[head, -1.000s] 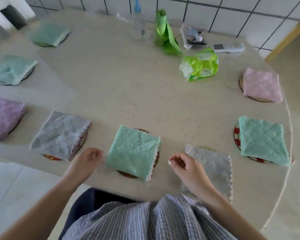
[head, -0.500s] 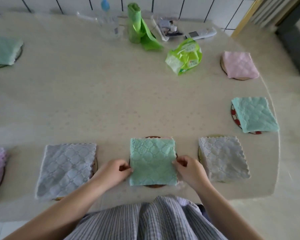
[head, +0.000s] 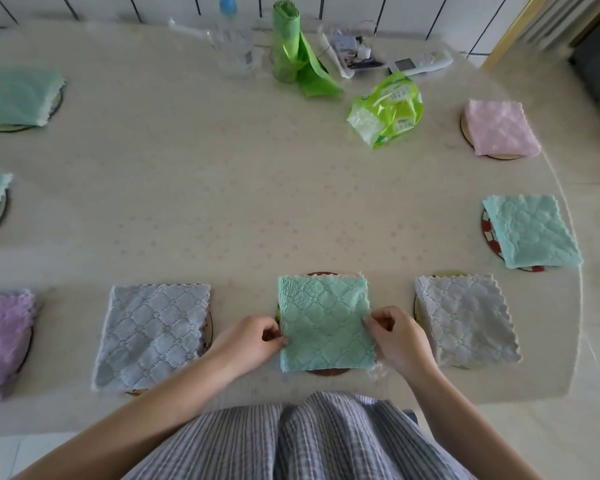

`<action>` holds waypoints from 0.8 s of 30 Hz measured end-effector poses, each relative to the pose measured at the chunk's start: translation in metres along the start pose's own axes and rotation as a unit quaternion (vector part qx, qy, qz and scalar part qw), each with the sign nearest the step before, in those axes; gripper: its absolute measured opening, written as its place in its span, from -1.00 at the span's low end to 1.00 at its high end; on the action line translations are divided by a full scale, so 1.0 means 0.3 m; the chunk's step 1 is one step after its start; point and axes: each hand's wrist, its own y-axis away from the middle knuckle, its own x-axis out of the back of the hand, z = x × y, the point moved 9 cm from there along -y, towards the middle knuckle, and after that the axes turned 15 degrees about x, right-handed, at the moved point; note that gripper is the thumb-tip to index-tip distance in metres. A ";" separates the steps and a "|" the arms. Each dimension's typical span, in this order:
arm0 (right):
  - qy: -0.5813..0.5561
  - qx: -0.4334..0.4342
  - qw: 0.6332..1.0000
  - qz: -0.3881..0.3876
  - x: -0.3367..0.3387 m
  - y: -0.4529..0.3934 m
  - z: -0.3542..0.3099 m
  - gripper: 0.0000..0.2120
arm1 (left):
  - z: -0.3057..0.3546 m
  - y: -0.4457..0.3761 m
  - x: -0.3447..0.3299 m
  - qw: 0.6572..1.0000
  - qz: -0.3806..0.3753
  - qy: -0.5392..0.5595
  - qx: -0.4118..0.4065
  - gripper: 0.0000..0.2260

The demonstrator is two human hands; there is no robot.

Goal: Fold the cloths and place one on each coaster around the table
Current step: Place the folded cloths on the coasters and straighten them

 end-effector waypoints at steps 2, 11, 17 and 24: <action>-0.022 0.018 0.998 0.051 0.041 0.016 -0.022 -0.94 | 0.000 0.018 0.011 1.000 0.000 0.028 -0.001 -0.87; -0.071 0.327 0.938 -0.094 -0.261 0.057 -0.560 -0.95 | -0.319 0.175 0.210 0.963 0.146 0.214 0.076 -0.82; -0.009 0.336 0.924 -0.183 -0.460 0.107 -0.630 -0.90 | -0.619 0.245 0.368 0.918 0.229 0.297 0.128 -0.92; 0.150 0.220 0.954 -0.136 -0.605 0.113 -0.590 -0.78 | -0.808 0.155 0.439 0.978 0.144 0.110 0.104 -0.91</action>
